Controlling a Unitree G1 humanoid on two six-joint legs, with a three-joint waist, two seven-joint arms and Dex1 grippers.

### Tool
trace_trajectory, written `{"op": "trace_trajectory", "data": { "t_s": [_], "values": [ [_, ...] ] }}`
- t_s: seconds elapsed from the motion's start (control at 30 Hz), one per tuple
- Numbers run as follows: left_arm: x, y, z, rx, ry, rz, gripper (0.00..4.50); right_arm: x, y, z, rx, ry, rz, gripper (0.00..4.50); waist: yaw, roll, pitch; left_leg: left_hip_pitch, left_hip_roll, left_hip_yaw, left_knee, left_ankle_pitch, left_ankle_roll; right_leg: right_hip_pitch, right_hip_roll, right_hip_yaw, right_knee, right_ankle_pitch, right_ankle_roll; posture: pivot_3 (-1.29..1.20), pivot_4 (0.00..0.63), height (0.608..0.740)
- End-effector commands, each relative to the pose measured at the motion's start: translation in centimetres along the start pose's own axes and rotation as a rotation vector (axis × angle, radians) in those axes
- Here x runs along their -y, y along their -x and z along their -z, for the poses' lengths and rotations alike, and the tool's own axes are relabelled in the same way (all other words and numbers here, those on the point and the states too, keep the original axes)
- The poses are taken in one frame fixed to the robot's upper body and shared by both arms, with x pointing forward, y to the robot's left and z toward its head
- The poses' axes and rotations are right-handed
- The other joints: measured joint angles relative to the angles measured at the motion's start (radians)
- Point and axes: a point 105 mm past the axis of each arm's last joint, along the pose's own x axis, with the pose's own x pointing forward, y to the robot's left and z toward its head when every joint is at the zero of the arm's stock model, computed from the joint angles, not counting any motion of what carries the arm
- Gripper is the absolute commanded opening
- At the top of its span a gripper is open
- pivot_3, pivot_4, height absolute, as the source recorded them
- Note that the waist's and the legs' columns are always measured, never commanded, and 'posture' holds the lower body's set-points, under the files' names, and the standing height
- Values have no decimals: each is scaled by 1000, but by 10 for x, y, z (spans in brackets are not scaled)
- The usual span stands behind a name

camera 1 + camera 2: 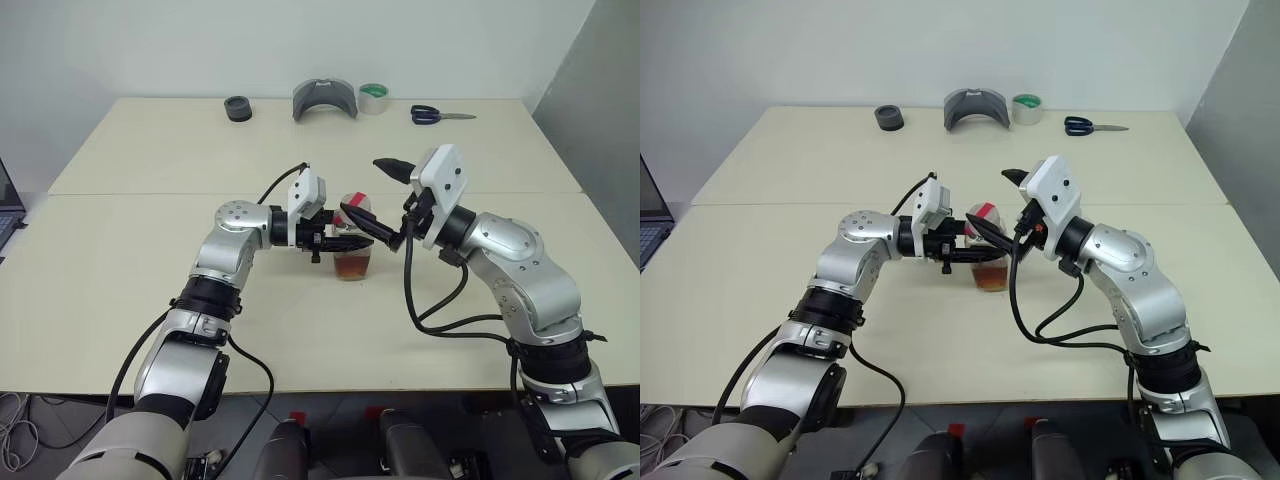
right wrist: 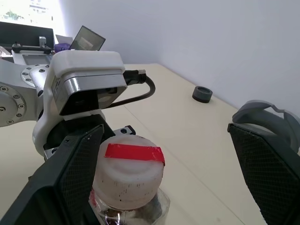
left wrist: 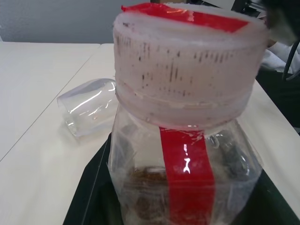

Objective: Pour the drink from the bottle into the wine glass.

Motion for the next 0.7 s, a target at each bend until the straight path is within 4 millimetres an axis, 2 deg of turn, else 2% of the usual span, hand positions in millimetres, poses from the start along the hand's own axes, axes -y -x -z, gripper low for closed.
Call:
{"op": "trace_trajectory", "data": {
  "t_s": [0.03, 0.2, 0.33, 0.7],
  "values": [
    [-2, 2, -19, 44, -67, 1, 1797, -10, -1, -9, 31, 4, -36, 4500, 0, 0, 0, 0, 0, 0, 0, 0, 0, 0, 0, 0, 0, 0, 0, 0, 150, 740],
    [-2, 1, -19, 44, -71, 1, 1797, -10, -5, -7, 19, -8, -21, 4500, 0, 0, 0, 0, 0, 0, 0, 0, 0, 0, 0, 0, 0, 0, 0, 0, 150, 740],
    [-1, 1, -18, 41, -74, 2, 1797, -2, -6, -5, 13, -24, 24, 4500, 0, 0, 0, 0, 0, 0, 0, 0, 0, 0, 0, 0, 0, 0, 0, 0, 150, 740],
    [-1, 2, -19, 39, -77, -2, 1797, 8, 4, 0, -26, -38, 72, 4500, 0, 0, 0, 0, 0, 0, 0, 0, 0, 0, 0, 0, 0, 0, 0, 0, 150, 740]
  ]
}}
